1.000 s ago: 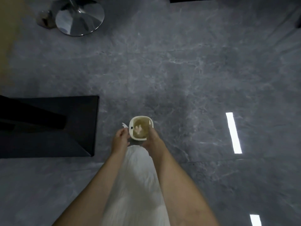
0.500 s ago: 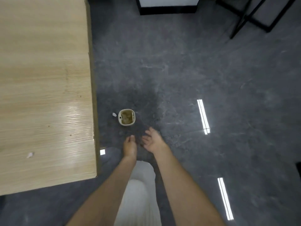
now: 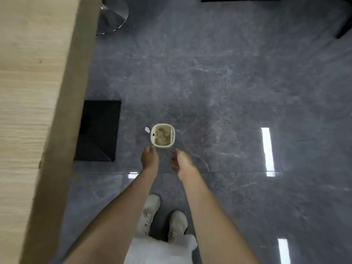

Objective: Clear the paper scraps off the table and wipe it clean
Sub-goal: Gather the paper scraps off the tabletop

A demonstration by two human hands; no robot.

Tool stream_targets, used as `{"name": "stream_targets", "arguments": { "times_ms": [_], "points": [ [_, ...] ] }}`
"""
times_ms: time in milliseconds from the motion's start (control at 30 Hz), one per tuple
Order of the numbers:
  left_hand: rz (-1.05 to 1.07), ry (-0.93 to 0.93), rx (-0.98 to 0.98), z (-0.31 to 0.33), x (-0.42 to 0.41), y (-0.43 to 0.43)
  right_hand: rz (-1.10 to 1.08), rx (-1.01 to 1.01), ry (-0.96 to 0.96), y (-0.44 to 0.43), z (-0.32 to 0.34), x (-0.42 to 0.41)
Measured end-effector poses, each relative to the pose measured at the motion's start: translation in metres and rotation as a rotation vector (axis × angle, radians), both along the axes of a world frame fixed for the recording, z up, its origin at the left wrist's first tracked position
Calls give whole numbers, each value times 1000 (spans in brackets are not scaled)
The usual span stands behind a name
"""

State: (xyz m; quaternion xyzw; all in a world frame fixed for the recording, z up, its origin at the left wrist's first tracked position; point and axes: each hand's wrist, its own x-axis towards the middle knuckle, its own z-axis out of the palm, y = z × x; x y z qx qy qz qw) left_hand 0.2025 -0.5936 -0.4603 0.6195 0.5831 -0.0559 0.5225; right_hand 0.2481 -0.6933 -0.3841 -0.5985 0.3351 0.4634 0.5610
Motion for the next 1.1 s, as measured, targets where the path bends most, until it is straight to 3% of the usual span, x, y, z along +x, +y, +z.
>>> {"name": "stream_targets", "arguments": {
  "times_ms": [233, 367, 467, 600, 767, 933, 1100],
  "points": [
    [55, -15, -11, -130, 25, 56, 123, 21, -140, 32, -160, 19],
    [0, -49, -10, -180, 42, 81, 320, -138, -447, 50, -212, 41],
    [-34, -59, 15, -217, 48, 101, 463, -214, -572, 65, -246, 44],
    [-25, -49, 18, -251, 63, 119, 334, -203, -577, 78, -279, 49],
    [-48, -121, -36, -273, 88, 133, 652, -311, -813, 72, -310, 46],
    [-112, -142, -121, -294, 95, 146, 608, -421, -841, 73, -321, 50],
    [-137, -153, -78, -315, 94, 144, 561, -371, -845, 76, -320, 52]
  ]
}}
